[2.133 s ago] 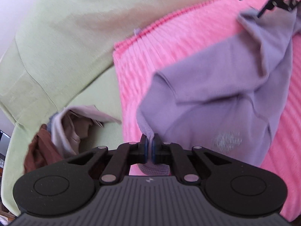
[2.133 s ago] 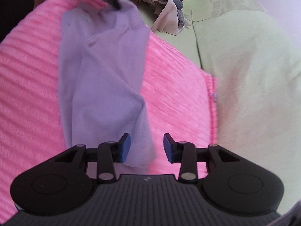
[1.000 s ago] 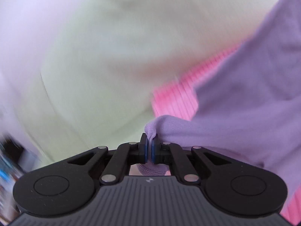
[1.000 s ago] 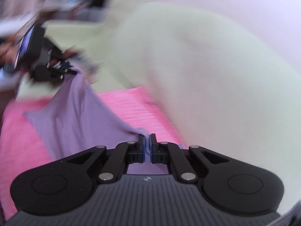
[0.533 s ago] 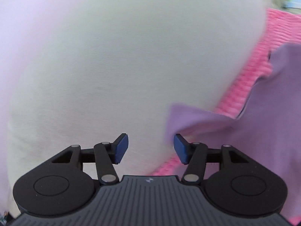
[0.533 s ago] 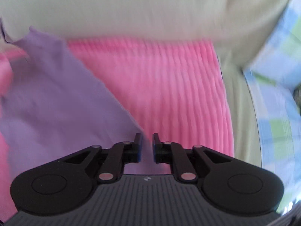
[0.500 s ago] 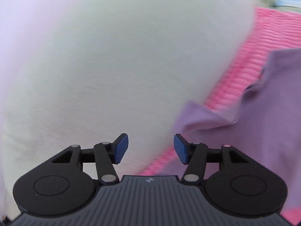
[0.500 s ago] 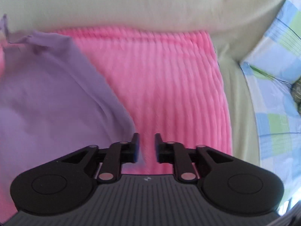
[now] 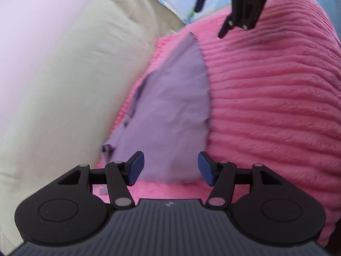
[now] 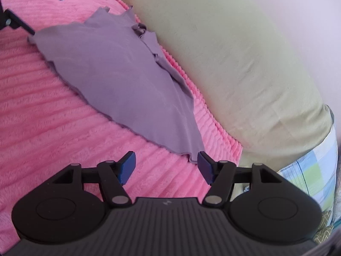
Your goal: Fold clothes
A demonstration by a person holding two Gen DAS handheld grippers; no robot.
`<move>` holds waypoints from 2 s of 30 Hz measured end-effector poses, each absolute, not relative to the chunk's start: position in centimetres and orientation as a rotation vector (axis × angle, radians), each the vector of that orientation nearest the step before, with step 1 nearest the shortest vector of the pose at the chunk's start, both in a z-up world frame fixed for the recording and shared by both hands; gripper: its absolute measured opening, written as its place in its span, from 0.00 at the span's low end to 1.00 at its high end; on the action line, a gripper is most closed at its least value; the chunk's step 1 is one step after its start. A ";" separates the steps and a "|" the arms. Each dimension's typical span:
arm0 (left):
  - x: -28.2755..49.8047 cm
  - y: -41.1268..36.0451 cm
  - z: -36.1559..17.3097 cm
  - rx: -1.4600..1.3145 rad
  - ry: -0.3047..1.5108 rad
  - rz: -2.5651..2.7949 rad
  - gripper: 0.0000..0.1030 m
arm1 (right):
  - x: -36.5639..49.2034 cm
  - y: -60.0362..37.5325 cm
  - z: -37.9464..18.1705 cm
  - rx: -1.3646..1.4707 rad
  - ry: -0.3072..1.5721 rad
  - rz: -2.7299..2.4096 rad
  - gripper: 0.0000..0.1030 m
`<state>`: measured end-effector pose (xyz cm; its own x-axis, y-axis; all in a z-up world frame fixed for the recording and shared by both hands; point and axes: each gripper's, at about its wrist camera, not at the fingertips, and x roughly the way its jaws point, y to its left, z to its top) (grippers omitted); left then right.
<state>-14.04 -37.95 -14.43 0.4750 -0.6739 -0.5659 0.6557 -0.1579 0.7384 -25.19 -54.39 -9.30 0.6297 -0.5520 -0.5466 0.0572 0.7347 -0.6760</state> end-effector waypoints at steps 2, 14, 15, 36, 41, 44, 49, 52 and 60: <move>-13.8 -38.6 -14.8 1.305 -0.036 -1.143 0.59 | -25.1 -55.0 -10.0 -0.672 0.821 -0.357 0.60; -9.3 -40.2 -15.4 1.342 0.035 -0.980 0.03 | -21.7 -61.9 -15.5 -1.130 0.895 -0.278 0.39; -9.6 -40.1 -16.1 1.352 0.016 -0.982 0.03 | -21.3 -62.5 -16.1 -1.157 0.880 -0.265 0.39; -7.3 -21.7 -8.5 1.339 0.042 -0.944 0.17 | -24.0 -40.3 -11.4 -0.713 0.892 -0.186 0.00; -9.2 -20.0 -14.6 1.381 0.166 -0.986 0.18 | -25.5 -39.2 -14.9 -0.744 1.025 -0.264 0.34; -8.2 -17.8 -11.8 1.319 0.220 -1.004 0.20 | -26.5 -39.1 -12.5 -0.745 1.002 -0.290 0.45; -5.7 -19.6 -7.9 1.204 0.086 -0.958 0.47 | -24.0 -41.2 -6.9 -0.582 0.846 -0.267 0.23; -3.6 -25.0 -8.0 1.168 0.030 -1.046 0.47 | -17.3 -43.3 -5.7 -0.364 0.769 -0.126 0.02; 6.4 -34.8 -11.1 1.076 0.149 -1.117 0.47 | 2.5 -48.3 -9.7 -0.352 0.677 -0.152 0.46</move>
<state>6.39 -34.78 -11.11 0.4834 -0.6519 -0.5842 0.7821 0.0218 0.6227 2.54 -48.33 -9.73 0.7714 -0.2500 -0.5851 0.0234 0.9301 -0.3665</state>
